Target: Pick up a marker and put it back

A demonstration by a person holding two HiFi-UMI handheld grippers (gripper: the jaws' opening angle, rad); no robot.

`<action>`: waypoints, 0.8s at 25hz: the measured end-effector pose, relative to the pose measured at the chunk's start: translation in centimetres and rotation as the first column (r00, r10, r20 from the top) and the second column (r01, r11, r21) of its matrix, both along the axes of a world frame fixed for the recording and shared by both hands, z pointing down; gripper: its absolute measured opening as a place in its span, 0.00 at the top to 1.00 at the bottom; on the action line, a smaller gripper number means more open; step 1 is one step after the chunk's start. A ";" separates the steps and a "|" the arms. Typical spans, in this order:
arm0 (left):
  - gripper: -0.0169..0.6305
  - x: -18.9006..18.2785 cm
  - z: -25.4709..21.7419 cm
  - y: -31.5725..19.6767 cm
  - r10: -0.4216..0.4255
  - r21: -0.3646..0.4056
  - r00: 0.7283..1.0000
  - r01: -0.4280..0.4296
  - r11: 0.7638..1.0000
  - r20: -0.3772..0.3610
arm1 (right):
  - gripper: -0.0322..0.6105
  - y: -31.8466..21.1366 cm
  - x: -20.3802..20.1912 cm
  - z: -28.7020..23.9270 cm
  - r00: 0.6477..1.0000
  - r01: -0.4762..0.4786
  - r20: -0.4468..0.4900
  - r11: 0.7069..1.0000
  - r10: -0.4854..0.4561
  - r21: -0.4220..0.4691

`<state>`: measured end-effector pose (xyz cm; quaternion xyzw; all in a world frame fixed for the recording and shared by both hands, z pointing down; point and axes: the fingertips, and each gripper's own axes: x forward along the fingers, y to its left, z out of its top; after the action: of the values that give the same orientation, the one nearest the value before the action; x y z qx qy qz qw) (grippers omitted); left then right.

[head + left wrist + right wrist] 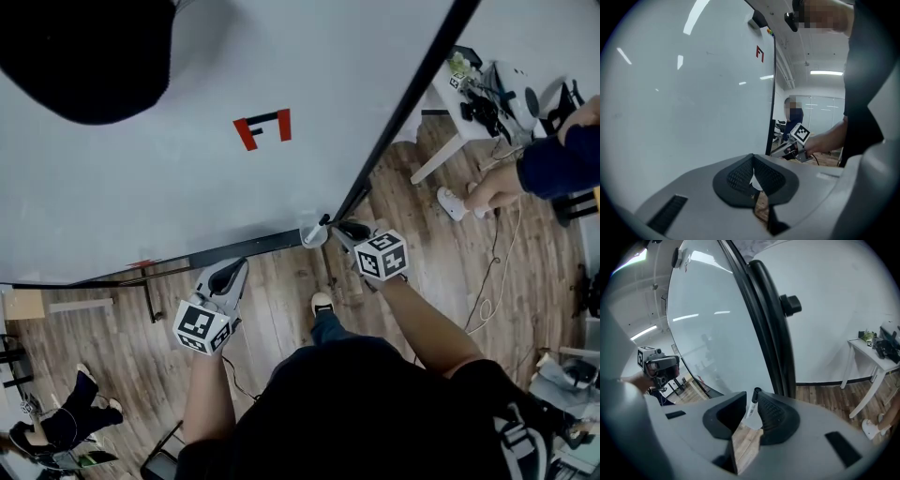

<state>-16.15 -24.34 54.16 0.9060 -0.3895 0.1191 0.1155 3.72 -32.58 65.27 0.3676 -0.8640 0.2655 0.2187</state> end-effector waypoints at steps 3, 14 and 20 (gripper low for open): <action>0.95 -0.1 0.5 -0.4 -0.009 -0.012 1.000 0.009 1.000 0.000 | 0.84 -0.6 -0.4 0.9 1.000 0.001 0.009 1.000 -0.001 -0.021; 0.96 -0.3 1.8 -1.3 -0.027 -0.038 1.000 0.027 0.999 0.002 | 0.82 -1.7 -1.4 3.1 0.999 0.012 0.034 0.997 -0.009 -0.075; 0.96 -0.4 2.2 -1.7 -0.027 -0.045 1.000 0.027 0.999 0.002 | 0.82 -2.2 -1.9 3.5 0.999 0.030 0.039 0.996 -0.027 -0.082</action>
<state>-16.54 -26.01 56.33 0.8976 -0.3991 0.1267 0.1374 1.82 -34.77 68.78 0.3408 -0.8615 0.3047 0.2209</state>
